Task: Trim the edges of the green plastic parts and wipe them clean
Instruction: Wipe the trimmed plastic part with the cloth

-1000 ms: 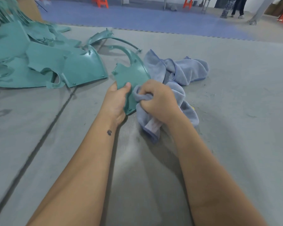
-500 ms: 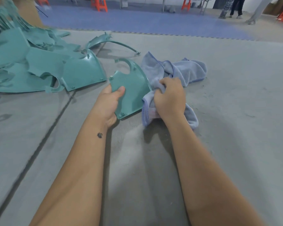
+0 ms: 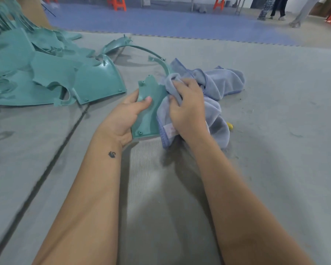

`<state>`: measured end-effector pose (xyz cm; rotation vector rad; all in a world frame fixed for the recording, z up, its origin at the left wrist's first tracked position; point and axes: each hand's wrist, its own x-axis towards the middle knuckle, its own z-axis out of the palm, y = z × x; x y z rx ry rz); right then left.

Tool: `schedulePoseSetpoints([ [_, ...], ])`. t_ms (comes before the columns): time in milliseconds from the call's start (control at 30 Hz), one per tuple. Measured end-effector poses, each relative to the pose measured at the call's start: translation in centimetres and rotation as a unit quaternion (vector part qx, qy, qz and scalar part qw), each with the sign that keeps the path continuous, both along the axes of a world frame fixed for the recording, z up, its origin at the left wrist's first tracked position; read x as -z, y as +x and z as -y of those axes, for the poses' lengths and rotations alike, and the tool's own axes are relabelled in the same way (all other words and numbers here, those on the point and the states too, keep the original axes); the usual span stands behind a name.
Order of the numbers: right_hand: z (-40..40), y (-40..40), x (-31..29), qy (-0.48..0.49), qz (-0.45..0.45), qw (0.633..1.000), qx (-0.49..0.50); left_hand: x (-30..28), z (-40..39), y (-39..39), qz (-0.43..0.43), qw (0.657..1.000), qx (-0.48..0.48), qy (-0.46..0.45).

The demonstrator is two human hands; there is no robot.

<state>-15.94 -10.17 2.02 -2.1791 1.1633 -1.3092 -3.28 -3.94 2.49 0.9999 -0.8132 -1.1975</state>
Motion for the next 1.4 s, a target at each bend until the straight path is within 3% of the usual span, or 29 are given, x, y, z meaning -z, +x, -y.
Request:
schedulePoseSetpoints([
  [100, -1.5, 0.4, -0.3, -0.022, 0.037, 0.996, -0.082, 0.0, 0.4, -0.2, -0.039, 0.999, 0.013, 0.022],
  [233, -3.4, 1.4, -0.3, 0.011, 0.004, 0.977, -0.212, 0.2, 0.7, 0.3, -0.056, 0.995, -0.030, 0.081],
  [533, -2.1, 2.1, -1.0, 0.013, 0.095, 0.995, -0.028, 0.5, 1.1, -0.8, -0.068, 0.996, -0.006, 0.061],
  [700, -0.5, 2.6, -1.8, 0.052, 0.050, 0.997, 0.015, 0.9, 1.3, -0.9, -0.010, 0.996, -0.024, 0.082],
  [800, -0.3, 2.5, -2.0, 0.066, 0.066, 0.995, 0.023, 1.1, 1.4, -1.0, -0.025, 0.997, -0.022, 0.074],
  [1000, -1.6, 1.6, -0.5, 0.048, -0.063, 0.991, -0.107, 1.6, 1.9, -0.3, -0.093, 0.994, 0.000, 0.062],
  [1167, -2.5, 1.0, -0.7, 0.072, -0.229, 0.949, -0.206, 2.0, 1.8, 0.2, -0.085, 0.993, -0.030, 0.073],
  [1300, -2.8, 0.9, -0.6, 0.067, -0.238, 0.951, -0.184, 2.4, 1.7, -0.4, -0.025, 0.996, -0.081, 0.034],
  [1400, -2.0, -0.2, 0.3, 0.014, -0.253, 0.962, -0.102, 2.4, 2.0, -0.6, -0.011, 0.993, -0.116, 0.003],
])
